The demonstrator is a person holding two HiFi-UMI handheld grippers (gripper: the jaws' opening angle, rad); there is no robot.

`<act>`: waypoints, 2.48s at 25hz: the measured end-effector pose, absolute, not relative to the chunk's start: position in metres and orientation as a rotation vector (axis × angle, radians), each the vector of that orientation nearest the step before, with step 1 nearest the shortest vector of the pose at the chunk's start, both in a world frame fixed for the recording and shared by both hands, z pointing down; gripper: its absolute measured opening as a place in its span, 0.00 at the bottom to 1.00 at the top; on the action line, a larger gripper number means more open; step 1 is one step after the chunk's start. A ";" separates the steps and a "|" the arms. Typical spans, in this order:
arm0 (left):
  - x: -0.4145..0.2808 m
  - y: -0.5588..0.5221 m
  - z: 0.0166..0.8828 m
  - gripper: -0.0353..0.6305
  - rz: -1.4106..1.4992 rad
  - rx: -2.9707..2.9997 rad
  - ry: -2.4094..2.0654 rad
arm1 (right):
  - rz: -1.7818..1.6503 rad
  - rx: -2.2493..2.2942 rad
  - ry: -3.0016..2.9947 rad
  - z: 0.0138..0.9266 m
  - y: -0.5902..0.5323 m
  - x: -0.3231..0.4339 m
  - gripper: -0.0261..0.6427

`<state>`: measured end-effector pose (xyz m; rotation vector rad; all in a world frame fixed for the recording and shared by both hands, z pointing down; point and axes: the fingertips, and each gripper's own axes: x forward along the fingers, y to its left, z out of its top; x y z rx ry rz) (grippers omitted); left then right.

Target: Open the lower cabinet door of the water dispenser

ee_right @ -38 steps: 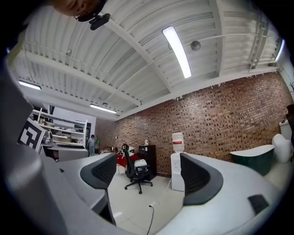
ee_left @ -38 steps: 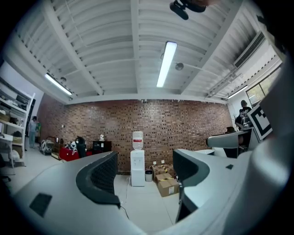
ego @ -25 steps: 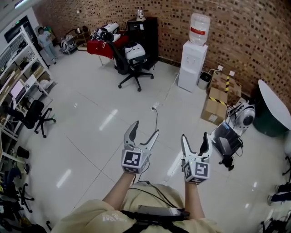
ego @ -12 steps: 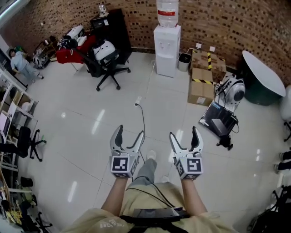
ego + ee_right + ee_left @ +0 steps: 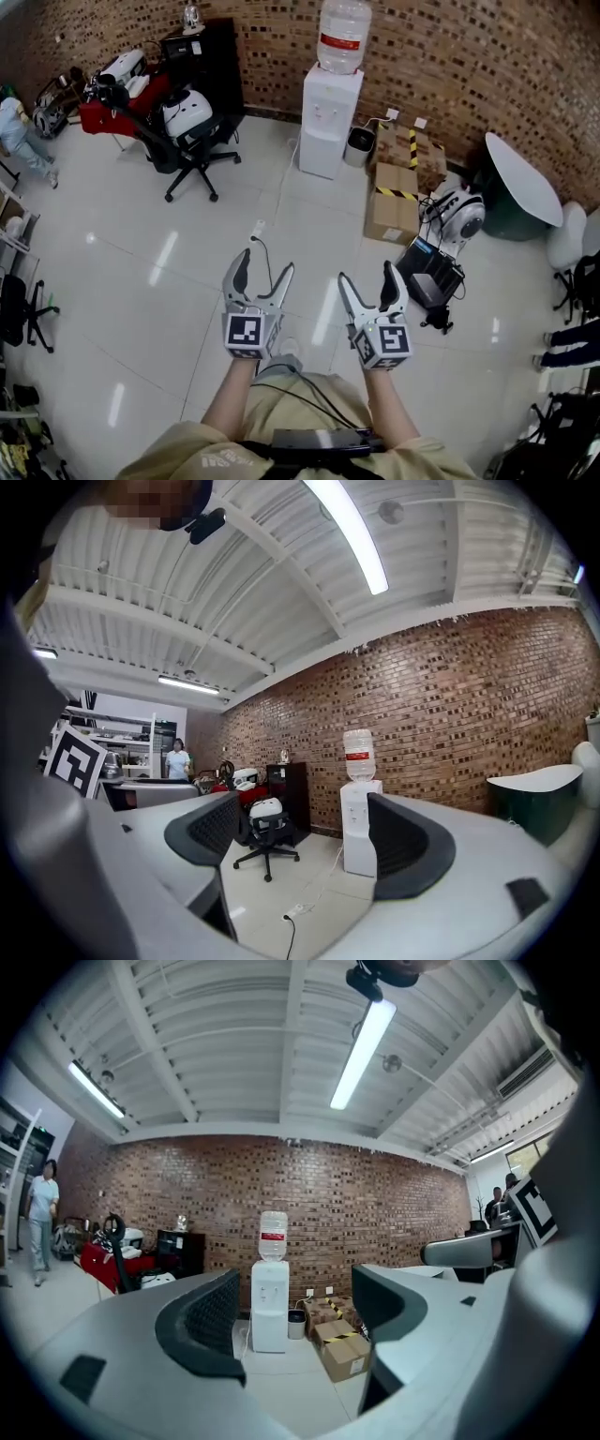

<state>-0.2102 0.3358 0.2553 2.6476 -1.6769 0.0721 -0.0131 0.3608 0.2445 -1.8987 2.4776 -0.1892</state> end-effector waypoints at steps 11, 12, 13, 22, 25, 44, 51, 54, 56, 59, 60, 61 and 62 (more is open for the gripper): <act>-0.203 0.247 0.274 0.60 0.131 2.665 -1.542 | -0.222 -1.931 2.491 0.263 0.276 -0.026 0.70; -0.202 0.238 0.276 0.60 0.130 2.660 -1.550 | -0.219 -1.922 2.491 0.265 0.267 -0.025 0.70; -0.200 0.230 0.278 0.60 0.133 2.659 -1.553 | -0.223 -1.915 2.491 0.268 0.257 -0.022 0.70; -0.174 0.130 0.280 0.60 0.217 2.627 -1.639 | -0.267 -1.777 2.503 0.278 0.133 0.009 0.70; -0.160 0.088 0.267 0.60 0.207 2.622 -1.660 | -0.238 -1.730 2.494 0.264 0.086 0.022 0.70; -0.074 -0.049 0.305 0.60 0.295 2.611 -1.568 | -0.353 -1.813 2.466 0.309 -0.028 0.116 0.70; -0.070 -0.135 0.316 0.60 0.237 2.617 -1.520 | -0.339 -1.881 2.481 0.317 -0.092 0.119 0.70; -0.074 -0.182 0.313 0.60 0.215 2.626 -1.522 | -0.331 -1.896 2.486 0.314 -0.136 0.117 0.70; -0.080 -0.212 0.311 0.60 0.210 2.630 -1.524 | -0.328 -1.894 2.496 0.311 -0.167 0.109 0.70; -0.096 -0.256 0.307 0.60 0.204 2.639 -1.538 | -0.329 -1.868 2.531 0.308 -0.215 0.087 0.70; -0.101 -0.268 0.306 0.60 0.205 2.643 -1.537 | -0.328 -1.858 2.545 0.307 -0.230 0.078 0.70; -0.105 -0.279 0.306 0.60 0.208 2.649 -1.526 | -0.325 -1.850 2.555 0.306 -0.243 0.070 0.70; -0.107 -0.289 0.307 0.60 0.212 2.656 -1.507 | -0.322 -1.846 2.562 0.306 -0.255 0.063 0.70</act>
